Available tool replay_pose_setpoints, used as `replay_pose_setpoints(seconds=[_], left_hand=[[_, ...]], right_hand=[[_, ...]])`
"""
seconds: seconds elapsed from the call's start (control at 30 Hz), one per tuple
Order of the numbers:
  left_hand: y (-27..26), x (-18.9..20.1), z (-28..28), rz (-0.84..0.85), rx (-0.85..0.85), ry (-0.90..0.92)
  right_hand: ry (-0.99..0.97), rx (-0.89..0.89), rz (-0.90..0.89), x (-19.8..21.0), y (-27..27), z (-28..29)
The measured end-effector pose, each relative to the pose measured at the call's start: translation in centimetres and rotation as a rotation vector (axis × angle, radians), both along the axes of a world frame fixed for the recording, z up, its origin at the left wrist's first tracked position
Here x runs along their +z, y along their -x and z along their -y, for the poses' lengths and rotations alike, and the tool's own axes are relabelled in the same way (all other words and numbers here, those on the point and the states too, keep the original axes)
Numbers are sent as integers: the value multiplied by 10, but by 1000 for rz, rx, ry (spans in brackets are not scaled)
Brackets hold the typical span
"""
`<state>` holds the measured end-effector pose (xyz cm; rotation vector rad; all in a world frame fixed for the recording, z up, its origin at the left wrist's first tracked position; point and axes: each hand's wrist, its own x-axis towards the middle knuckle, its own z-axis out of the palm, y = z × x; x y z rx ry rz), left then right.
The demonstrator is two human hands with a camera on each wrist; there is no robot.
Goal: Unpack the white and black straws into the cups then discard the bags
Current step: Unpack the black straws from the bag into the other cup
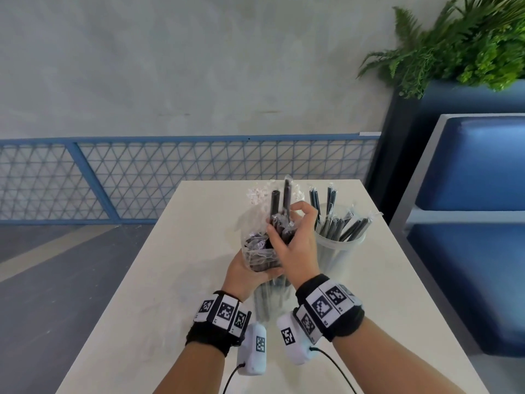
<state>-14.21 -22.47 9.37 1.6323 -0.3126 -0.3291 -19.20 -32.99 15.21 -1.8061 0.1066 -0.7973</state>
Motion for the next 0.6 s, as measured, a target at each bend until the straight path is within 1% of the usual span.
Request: replay_pose_setpoints(seconds=[0.07, 0.13, 0.2, 0.27, 0.33, 0.4, 0.5, 0.53, 0.6], left_hand=[[1, 6, 1, -11, 2, 27], [2, 10, -1, -13, -22, 5], [0, 16, -8, 1, -105, -56], [-1, 29, -18, 15, -130, -42], [-3, 52, -27, 136, -61, 36], [-6, 80, -30, 305, 21, 40], [-12, 113, -24, 642, 83, -138], [-15, 119, -22, 701, 87, -178], [-22, 123, -19, 724, 104, -217]], right_hand=[[27, 11, 21, 6, -2, 3], [69, 27, 15, 8, -6, 7], [121, 30, -26, 7, -10, 13], [125, 30, -70, 2, -12, 19], [127, 23, -88, -4, -11, 21], [146, 9, -95, -8, -10, 20], [186, -6, -75, -3, -10, 15], [195, -8, -62, -2, -10, 14], [200, -6, -55, -3, -12, 15]])
